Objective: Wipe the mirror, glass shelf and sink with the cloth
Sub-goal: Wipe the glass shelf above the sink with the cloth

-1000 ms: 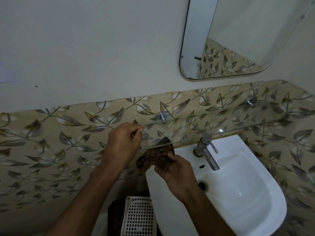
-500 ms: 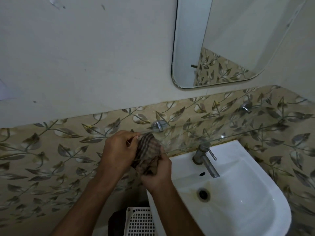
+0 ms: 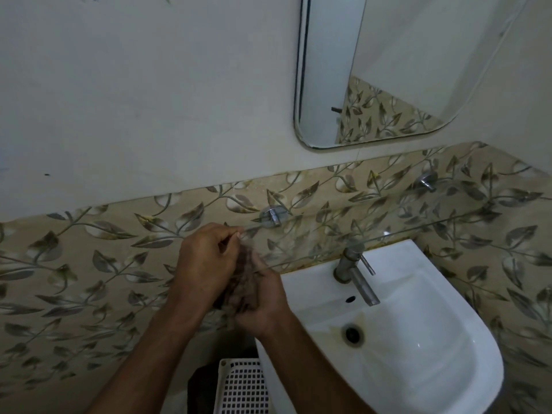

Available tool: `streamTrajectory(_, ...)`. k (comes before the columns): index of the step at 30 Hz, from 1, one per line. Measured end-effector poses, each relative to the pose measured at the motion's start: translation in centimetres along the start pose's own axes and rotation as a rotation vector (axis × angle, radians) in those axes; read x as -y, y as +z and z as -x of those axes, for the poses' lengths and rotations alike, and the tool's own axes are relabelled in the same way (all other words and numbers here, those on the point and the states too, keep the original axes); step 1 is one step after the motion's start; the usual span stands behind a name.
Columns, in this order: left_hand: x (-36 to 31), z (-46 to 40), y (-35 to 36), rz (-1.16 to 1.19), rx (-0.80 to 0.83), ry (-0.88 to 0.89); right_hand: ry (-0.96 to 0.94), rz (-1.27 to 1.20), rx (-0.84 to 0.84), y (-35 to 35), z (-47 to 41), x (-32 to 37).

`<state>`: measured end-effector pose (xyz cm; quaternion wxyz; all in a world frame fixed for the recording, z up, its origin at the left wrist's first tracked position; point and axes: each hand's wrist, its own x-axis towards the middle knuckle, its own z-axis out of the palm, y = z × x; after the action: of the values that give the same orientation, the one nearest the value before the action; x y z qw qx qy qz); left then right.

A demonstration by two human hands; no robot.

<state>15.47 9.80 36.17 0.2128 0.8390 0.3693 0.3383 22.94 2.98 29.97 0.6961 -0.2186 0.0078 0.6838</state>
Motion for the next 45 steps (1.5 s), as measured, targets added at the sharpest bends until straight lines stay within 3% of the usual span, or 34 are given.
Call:
streamTrajectory(4,0.1,-0.3,0.1,0.004,0.001,0.001,-0.064,-0.138,-0.022,-0.5,-0.3,2.0)
streamTrajectory(8,-0.2,-0.1,1.1,0.023,0.035,0.023,-0.263,-0.211,-0.138,-3.2,1.2,6.2)
streamTrajectory(13,-2.2,-0.9,4.2,0.010,0.195,0.186,-0.506,-0.220,-0.222,-4.3,2.7,9.6)
streamTrajectory(20,-5.6,-1.7,8.3,-0.037,0.304,0.373,-0.282,-0.134,-0.142,-4.8,3.7,6.9)
streamTrajectory(27,-8.0,-2.5,10.0,-0.050,0.316,0.419,-0.543,-0.250,-0.274,-6.6,5.4,15.1)
streamTrajectory(35,-10.1,-3.1,12.8,-0.013,0.281,0.502,-0.418,-0.064,-0.223,-6.4,5.2,12.9)
streamTrajectory(41,-11.3,-3.9,14.2,-0.009,0.303,0.565,-0.561,-0.223,-0.364,-7.8,7.5,21.2)
streamTrajectory(45,-12.2,-4.7,15.2,0.021,0.257,0.560,-0.692,-0.340,-0.354,-9.4,8.3,24.4)
